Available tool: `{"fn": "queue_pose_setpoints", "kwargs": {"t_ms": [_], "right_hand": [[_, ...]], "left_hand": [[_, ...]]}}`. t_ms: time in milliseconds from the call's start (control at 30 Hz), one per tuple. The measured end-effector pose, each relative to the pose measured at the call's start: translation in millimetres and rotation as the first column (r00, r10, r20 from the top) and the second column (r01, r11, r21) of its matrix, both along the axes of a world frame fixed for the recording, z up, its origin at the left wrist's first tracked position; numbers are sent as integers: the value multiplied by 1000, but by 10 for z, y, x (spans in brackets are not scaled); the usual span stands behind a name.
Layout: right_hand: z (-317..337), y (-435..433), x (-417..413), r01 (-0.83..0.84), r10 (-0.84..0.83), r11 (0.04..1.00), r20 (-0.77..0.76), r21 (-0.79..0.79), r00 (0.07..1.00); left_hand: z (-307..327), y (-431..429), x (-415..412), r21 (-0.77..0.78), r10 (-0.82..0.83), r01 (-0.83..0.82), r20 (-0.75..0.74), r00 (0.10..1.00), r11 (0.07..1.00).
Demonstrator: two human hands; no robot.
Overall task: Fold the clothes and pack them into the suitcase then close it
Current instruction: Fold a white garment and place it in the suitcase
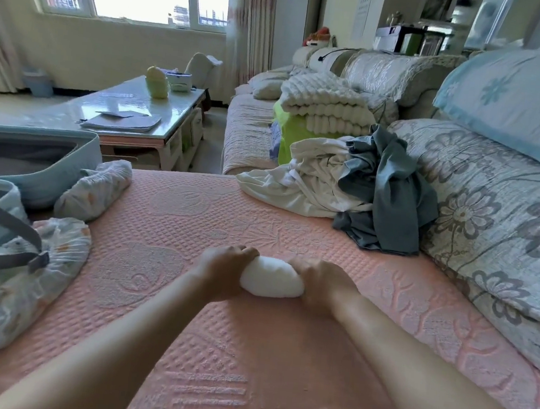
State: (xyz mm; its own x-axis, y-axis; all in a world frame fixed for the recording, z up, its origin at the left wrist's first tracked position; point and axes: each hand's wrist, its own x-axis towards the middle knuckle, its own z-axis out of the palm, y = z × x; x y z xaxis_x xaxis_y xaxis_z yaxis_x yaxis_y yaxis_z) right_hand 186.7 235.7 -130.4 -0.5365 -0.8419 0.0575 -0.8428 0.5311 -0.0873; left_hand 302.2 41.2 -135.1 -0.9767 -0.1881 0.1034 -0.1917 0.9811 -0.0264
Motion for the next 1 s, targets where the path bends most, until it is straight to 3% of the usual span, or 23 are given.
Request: {"fn": "queue_pose_setpoints", "kwargs": {"t_ms": [133,267,433,600,700,800,900,1000], "right_hand": [[-101,-423,488,-174,155,970,-120,-170,981],[-91,-1008,1005,-328,281,923,-229,-202,932],[-137,-1584,1508,-389,349,899,-205,-200,914],[-187,-1605,1710,-437,440,897,-35,60,897],[-39,-1653,1732,-334,337,937,-12,99,941],[104,-1910,1794,-256,256,966,12,33,967],[10,-2137,1876,-268,272,962,79,-56,959],[-153,-2173,1925,-243,241,970,246,-23,939]], "left_hand": [[123,-497,697,-30,25,-27,-72,997,999],[177,-973,1450,-122,67,-77,-87,994,990],[102,-1327,2084,-212,143,-167,-124,982,963],[-53,-1285,2301,60,216,-223,104,971,973],[39,-1137,2360,232,289,-297,67,955,926],[130,-1022,2436,215,427,-408,-52,903,888],[152,-949,2520,349,629,-558,-132,766,753],[78,-904,2558,488,719,-633,14,695,602]]}}
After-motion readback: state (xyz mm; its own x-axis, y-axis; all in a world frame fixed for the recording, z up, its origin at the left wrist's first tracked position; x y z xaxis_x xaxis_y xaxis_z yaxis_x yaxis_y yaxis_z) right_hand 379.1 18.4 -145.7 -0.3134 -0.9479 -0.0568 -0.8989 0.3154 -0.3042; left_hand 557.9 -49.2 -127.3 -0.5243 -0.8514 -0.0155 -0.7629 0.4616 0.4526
